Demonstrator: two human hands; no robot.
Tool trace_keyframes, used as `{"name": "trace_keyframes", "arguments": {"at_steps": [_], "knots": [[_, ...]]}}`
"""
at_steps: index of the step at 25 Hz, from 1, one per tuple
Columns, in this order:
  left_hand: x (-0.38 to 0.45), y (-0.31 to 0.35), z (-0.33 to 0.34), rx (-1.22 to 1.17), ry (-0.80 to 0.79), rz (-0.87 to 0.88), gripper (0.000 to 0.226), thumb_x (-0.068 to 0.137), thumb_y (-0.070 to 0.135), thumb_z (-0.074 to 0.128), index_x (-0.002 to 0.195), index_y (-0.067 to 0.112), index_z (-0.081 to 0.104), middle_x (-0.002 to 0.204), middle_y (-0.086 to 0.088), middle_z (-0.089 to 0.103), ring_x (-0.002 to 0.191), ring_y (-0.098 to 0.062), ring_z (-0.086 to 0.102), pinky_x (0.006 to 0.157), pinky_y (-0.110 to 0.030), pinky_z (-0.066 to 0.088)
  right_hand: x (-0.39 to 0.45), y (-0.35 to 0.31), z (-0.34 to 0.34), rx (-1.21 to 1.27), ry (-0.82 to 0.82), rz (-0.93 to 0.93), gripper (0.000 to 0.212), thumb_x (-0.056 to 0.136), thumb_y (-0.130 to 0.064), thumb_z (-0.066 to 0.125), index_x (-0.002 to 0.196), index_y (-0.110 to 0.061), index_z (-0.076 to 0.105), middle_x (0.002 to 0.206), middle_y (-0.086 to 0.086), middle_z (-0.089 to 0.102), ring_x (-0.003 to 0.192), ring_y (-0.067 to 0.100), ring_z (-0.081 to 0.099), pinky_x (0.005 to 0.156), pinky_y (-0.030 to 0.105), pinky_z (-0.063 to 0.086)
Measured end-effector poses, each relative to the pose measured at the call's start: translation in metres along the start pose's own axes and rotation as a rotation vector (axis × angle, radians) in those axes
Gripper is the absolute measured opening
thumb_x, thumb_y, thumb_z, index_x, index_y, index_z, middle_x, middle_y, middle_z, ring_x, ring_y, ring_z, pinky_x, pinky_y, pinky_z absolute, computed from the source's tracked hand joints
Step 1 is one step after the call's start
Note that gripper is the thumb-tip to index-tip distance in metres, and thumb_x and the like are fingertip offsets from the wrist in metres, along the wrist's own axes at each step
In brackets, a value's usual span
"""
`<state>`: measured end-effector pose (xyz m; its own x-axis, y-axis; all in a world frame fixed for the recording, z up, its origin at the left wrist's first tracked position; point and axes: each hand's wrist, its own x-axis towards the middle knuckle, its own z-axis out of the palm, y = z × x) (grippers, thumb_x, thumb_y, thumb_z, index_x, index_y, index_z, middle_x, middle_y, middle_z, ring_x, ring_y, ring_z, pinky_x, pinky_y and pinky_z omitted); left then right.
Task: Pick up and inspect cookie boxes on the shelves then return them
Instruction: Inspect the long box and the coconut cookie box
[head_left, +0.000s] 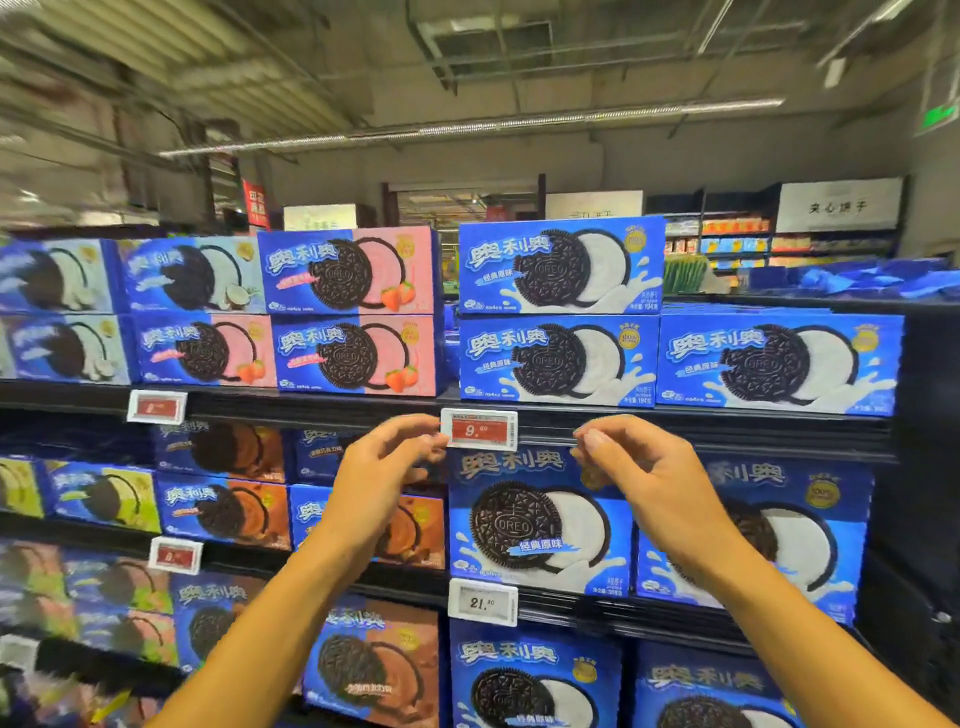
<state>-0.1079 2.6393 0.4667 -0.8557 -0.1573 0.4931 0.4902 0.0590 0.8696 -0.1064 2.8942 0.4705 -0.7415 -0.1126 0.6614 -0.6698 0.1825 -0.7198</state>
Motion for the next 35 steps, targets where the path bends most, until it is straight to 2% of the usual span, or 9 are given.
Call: {"name": "trace_keyframes", "arguments": {"at_steps": [2, 6, 12, 16, 21, 23, 25, 28, 35], "knots": [[0.009, 0.014, -0.02, -0.007, 0.032, 0.019, 0.022, 0.094, 0.005, 0.055, 0.094, 0.019, 0.072, 0.087, 0.002, 0.077, 0.083, -0.012, 0.068, 0.078, -0.028, 0.05, 0.016, -0.016, 0.02, 0.01, -0.06, -0.032, 0.023, 0.098, -0.019, 0.061, 0.087, -0.034, 0.073, 0.085, -0.005, 0.076, 0.075, 0.0, 0.067, 0.066, 0.013, 0.048], [0.033, 0.035, -0.071, -0.019, 0.084, 0.048, 0.022, 0.094, 0.004, 0.054, 0.095, 0.017, 0.071, 0.084, 0.001, 0.077, 0.079, -0.01, 0.069, 0.077, -0.027, 0.049, 0.05, -0.048, 0.064, -0.013, -0.124, -0.125, 0.02, 0.098, -0.012, 0.061, 0.087, -0.023, 0.072, 0.086, -0.003, 0.076, 0.082, 0.009, 0.068, 0.079, 0.027, 0.053], [0.08, 0.044, -0.155, 0.016, 0.208, 0.041, 0.017, 0.092, 0.001, 0.057, 0.091, 0.015, 0.067, 0.086, -0.005, 0.07, 0.074, -0.013, 0.064, 0.063, -0.015, 0.05, 0.106, -0.079, 0.128, -0.066, -0.134, -0.192, 0.018, 0.095, -0.007, 0.062, 0.093, -0.021, 0.073, 0.089, -0.008, 0.076, 0.083, 0.012, 0.067, 0.076, 0.024, 0.055], [0.122, 0.043, -0.227, 0.09, 0.276, 0.024, 0.014, 0.093, 0.002, 0.057, 0.097, 0.012, 0.066, 0.087, -0.006, 0.065, 0.073, -0.012, 0.06, 0.057, -0.013, 0.048, 0.144, -0.091, 0.186, -0.054, -0.142, -0.205, 0.029, 0.094, -0.002, 0.061, 0.091, -0.029, 0.07, 0.085, -0.022, 0.074, 0.075, -0.002, 0.063, 0.072, 0.013, 0.05], [0.183, 0.045, -0.315, 0.211, 0.378, 0.07, 0.016, 0.096, 0.007, 0.054, 0.108, 0.016, 0.06, 0.106, -0.006, 0.063, 0.098, -0.018, 0.058, 0.074, -0.022, 0.044, 0.194, -0.111, 0.26, -0.107, -0.111, -0.271, 0.032, 0.094, -0.003, 0.061, 0.095, -0.035, 0.066, 0.097, -0.016, 0.073, 0.088, 0.0, 0.067, 0.077, 0.013, 0.05], [0.206, 0.047, -0.343, 0.291, 0.385, 0.135, 0.021, 0.096, 0.009, 0.055, 0.115, 0.017, 0.057, 0.115, -0.005, 0.059, 0.1, -0.014, 0.057, 0.073, -0.019, 0.042, 0.216, -0.121, 0.283, -0.203, -0.059, -0.331, 0.03, 0.093, -0.007, 0.062, 0.098, -0.036, 0.065, 0.102, -0.018, 0.07, 0.09, -0.005, 0.064, 0.075, 0.014, 0.051], [0.226, 0.051, -0.363, 0.49, 0.397, 0.239, 0.034, 0.093, 0.013, 0.058, 0.127, 0.017, 0.055, 0.127, -0.003, 0.055, 0.108, -0.014, 0.054, 0.082, -0.019, 0.044, 0.238, -0.128, 0.301, -0.349, 0.002, -0.401, 0.024, 0.093, -0.012, 0.063, 0.11, -0.028, 0.068, 0.108, -0.014, 0.069, 0.099, 0.003, 0.064, 0.086, 0.025, 0.053], [0.256, 0.058, -0.385, 0.863, 0.351, 0.452, 0.056, 0.089, 0.019, 0.066, 0.142, 0.016, 0.046, 0.146, -0.005, 0.046, 0.136, -0.024, 0.039, 0.112, -0.043, 0.031, 0.268, -0.139, 0.328, -0.734, 0.003, -0.532, 0.039, 0.092, -0.023, 0.066, 0.13, -0.017, 0.063, 0.124, 0.002, 0.067, 0.118, 0.022, 0.058, 0.101, 0.037, 0.047], [0.298, 0.052, -0.401, 1.13, 0.032, 0.524, 0.059, 0.084, 0.044, 0.071, 0.136, 0.023, 0.048, 0.14, 0.005, 0.048, 0.144, -0.015, 0.023, 0.114, -0.041, 0.004, 0.315, -0.153, 0.358, -1.284, -0.316, -0.18, 0.076, 0.088, -0.062, 0.059, 0.151, -0.023, 0.04, 0.148, 0.003, 0.053, 0.138, 0.026, 0.045, 0.112, 0.037, 0.032]]}}
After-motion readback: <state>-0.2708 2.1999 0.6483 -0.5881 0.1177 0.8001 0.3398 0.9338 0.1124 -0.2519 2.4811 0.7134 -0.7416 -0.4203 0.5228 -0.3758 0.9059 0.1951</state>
